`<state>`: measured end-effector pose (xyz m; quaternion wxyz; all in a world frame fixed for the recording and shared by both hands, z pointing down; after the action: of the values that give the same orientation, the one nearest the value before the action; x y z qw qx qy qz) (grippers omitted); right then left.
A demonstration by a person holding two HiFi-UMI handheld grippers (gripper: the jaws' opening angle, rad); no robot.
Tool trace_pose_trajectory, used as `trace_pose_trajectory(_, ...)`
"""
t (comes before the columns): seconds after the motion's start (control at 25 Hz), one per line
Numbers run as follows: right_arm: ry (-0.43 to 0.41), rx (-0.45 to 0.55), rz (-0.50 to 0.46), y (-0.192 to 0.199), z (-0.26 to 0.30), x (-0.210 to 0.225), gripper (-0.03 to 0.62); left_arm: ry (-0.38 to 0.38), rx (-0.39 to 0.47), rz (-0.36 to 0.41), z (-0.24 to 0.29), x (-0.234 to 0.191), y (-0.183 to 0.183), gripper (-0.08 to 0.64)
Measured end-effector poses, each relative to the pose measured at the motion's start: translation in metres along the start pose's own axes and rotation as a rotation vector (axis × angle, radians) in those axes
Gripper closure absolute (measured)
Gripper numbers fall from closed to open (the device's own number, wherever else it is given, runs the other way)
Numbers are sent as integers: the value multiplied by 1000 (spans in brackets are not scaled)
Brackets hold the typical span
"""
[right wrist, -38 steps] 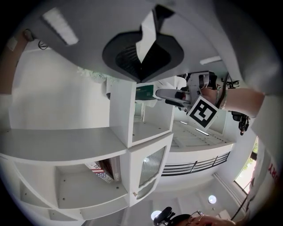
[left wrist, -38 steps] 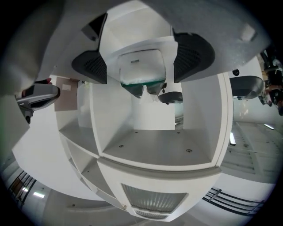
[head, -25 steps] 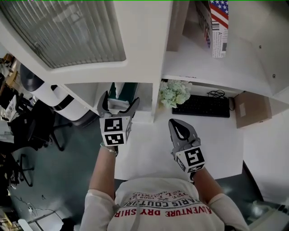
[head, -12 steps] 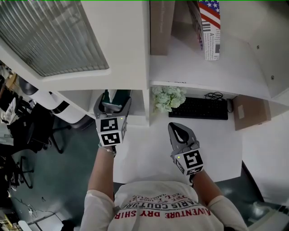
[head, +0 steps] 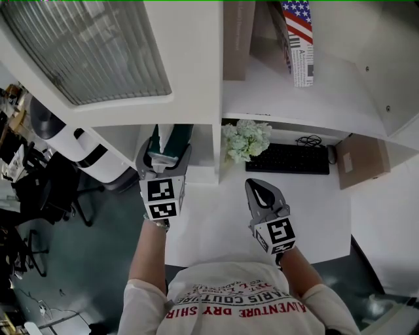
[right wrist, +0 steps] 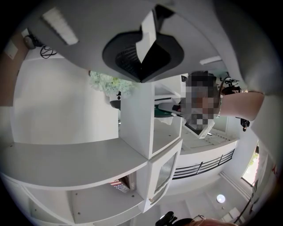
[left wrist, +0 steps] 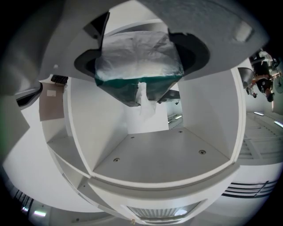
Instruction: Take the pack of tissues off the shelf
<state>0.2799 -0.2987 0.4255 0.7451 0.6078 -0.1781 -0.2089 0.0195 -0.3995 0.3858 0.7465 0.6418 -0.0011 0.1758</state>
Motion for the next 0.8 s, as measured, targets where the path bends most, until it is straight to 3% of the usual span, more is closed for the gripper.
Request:
trace_pose_trajectory(0.48,-9,23,-34,-13,-7,-56,592,19,122,10,-99,-25,-19,130)
trace_pose_trajectory(0.8,-23,22,-40,-15,-13,-100,592,37,128,8,-168,-38,1,130)
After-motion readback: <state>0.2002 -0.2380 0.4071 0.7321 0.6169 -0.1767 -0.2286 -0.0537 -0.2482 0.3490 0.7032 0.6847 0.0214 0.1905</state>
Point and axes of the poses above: the fingertips, and each gripper's own axes: z forward along the fingers, x to its right, y out of its underside, the point moved 8 cm from there along -z, backward along the fingers, and after that the axes turned 4 degrees about z, right-handed, at the moved point
